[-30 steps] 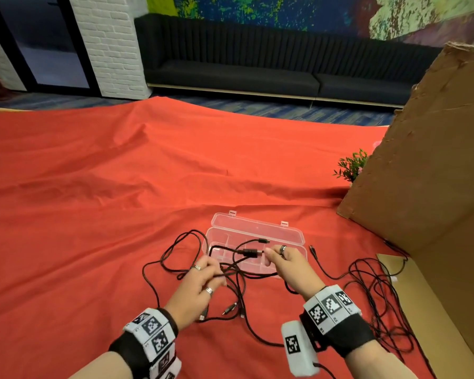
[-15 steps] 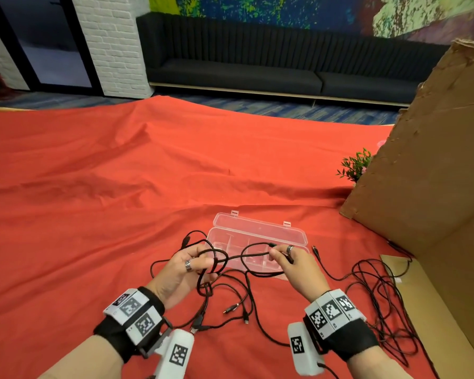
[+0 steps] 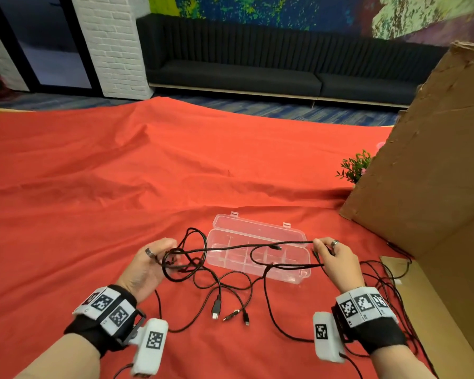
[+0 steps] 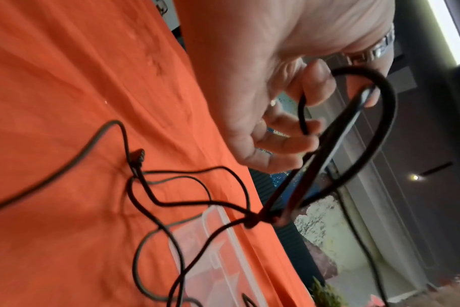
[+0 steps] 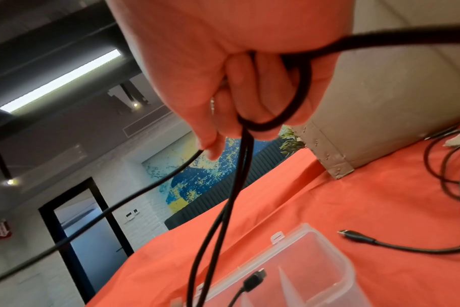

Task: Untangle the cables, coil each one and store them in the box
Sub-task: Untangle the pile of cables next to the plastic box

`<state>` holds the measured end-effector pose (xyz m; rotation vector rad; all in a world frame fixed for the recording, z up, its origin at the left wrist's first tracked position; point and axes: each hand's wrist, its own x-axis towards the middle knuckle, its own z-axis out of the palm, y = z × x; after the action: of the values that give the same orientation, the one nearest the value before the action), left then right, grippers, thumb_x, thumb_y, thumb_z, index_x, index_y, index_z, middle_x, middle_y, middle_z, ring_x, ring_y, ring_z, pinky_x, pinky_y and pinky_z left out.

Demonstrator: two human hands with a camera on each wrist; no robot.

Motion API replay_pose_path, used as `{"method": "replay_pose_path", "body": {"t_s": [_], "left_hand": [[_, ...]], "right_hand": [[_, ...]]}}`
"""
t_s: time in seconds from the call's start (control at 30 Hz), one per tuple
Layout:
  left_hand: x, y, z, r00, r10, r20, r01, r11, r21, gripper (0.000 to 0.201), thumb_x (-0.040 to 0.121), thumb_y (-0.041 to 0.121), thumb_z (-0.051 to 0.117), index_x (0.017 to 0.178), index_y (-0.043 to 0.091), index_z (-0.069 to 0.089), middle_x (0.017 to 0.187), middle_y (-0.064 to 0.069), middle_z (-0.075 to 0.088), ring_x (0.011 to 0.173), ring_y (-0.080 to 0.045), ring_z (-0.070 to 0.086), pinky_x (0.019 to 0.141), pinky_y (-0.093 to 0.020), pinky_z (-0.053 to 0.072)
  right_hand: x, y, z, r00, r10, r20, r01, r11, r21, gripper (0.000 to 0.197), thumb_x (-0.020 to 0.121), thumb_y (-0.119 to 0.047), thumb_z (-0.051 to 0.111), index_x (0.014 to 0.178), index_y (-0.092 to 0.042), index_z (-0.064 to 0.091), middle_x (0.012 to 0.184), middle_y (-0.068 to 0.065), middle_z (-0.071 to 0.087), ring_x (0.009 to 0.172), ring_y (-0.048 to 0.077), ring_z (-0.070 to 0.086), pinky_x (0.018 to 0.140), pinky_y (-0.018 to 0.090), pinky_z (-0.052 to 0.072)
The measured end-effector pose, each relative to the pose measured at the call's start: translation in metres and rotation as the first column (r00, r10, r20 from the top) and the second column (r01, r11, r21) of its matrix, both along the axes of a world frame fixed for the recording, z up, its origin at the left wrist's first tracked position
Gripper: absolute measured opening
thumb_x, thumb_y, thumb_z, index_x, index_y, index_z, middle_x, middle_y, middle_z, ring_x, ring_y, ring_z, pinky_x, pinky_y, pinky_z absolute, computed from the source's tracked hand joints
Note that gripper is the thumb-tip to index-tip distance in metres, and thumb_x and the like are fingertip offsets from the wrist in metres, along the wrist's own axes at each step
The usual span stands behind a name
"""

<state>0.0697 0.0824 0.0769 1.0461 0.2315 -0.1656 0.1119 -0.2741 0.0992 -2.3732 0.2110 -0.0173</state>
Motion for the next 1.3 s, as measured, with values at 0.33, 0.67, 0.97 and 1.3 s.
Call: {"method": "replay_pose_path", "body": {"t_s": [0.33,0.67,0.97,1.3], "left_hand": [[-0.008,0.002,-0.011,0.986,-0.094,-0.141,0.136,0.936,0.325,0.04,0.092,-0.006,0.045,0.063,0.016,0.027,0.066,-0.012,0.049,0.055,-0.017,0.063,0.055,-0.028,0.055],[-0.007,0.01,-0.015,0.972,-0.02,-0.233,0.118,0.9,0.419,0.008,0.092,0.017,0.053,0.099,0.015,0.055,0.078,-0.003,0.047,0.063,-0.012,0.048,0.06,-0.027,0.053],[0.016,-0.077,-0.018,0.965,-0.259,-0.032,0.192,0.622,0.759,0.019,0.091,0.026,0.053,0.097,0.044,0.058,0.108,-0.002,0.057,0.104,-0.02,0.053,0.086,-0.024,0.041],[0.014,-0.101,0.008,0.972,-0.208,-0.111,0.236,0.867,0.439,0.017,0.098,0.012,0.039,0.089,0.012,0.053,0.078,-0.008,0.053,0.073,-0.014,0.052,0.064,-0.025,0.051]], "right_hand": [[0.001,-0.031,-0.017,0.978,-0.207,-0.005,0.207,0.978,0.002,0.024,0.094,-0.034,0.046,0.084,-0.02,0.063,0.082,0.011,0.063,0.089,0.034,0.058,0.071,0.033,0.039],[-0.011,-0.04,-0.017,0.97,-0.238,-0.058,0.232,0.968,-0.093,0.026,0.096,-0.038,0.04,0.085,-0.02,0.057,0.083,0.014,0.063,0.088,0.035,0.057,0.074,0.038,0.042],[-0.028,0.007,-0.009,0.996,0.017,-0.088,-0.047,0.936,-0.348,0.027,0.09,-0.037,0.047,0.069,-0.02,0.046,0.074,0.0,0.052,0.081,0.026,0.057,0.062,0.033,0.041],[-0.039,0.099,-0.012,0.836,0.522,-0.17,-0.54,0.838,-0.077,0.054,0.087,-0.048,0.055,0.135,-0.027,0.04,0.134,-0.006,0.046,0.123,0.012,0.046,0.101,0.029,0.039]]}}
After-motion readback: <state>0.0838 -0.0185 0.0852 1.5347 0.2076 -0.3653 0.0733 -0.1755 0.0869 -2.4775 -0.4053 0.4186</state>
